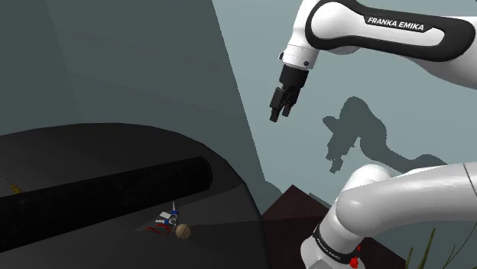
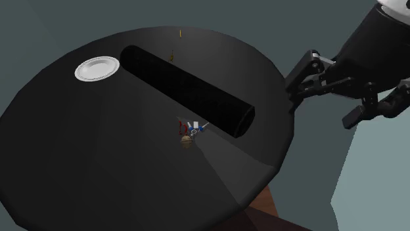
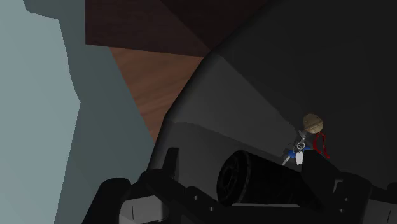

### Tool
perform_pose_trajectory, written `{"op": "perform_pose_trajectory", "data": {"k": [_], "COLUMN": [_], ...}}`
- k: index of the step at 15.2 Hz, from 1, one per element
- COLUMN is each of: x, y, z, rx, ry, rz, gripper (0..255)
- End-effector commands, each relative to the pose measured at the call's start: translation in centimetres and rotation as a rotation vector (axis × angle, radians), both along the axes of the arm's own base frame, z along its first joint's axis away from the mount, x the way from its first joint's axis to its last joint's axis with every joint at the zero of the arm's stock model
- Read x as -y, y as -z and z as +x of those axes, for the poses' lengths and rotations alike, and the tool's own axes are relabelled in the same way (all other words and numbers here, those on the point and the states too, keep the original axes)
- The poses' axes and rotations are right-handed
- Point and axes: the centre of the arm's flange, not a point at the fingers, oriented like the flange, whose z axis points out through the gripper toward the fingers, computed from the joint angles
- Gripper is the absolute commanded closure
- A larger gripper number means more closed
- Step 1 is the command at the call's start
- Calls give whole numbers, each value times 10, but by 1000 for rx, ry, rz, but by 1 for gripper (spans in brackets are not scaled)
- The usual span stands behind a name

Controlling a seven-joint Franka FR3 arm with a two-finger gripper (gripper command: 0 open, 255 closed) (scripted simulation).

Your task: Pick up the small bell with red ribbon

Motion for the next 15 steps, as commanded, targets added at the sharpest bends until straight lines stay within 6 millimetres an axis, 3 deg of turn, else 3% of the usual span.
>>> {"op": "perform_pose_trajectory", "data": {"k": [1, 15], "x": [0, -119], "y": [0, 136], "z": [0, 32], "rx": [0, 36], "ry": [0, -60], "rz": [0, 7], "gripper": [0, 0]}}
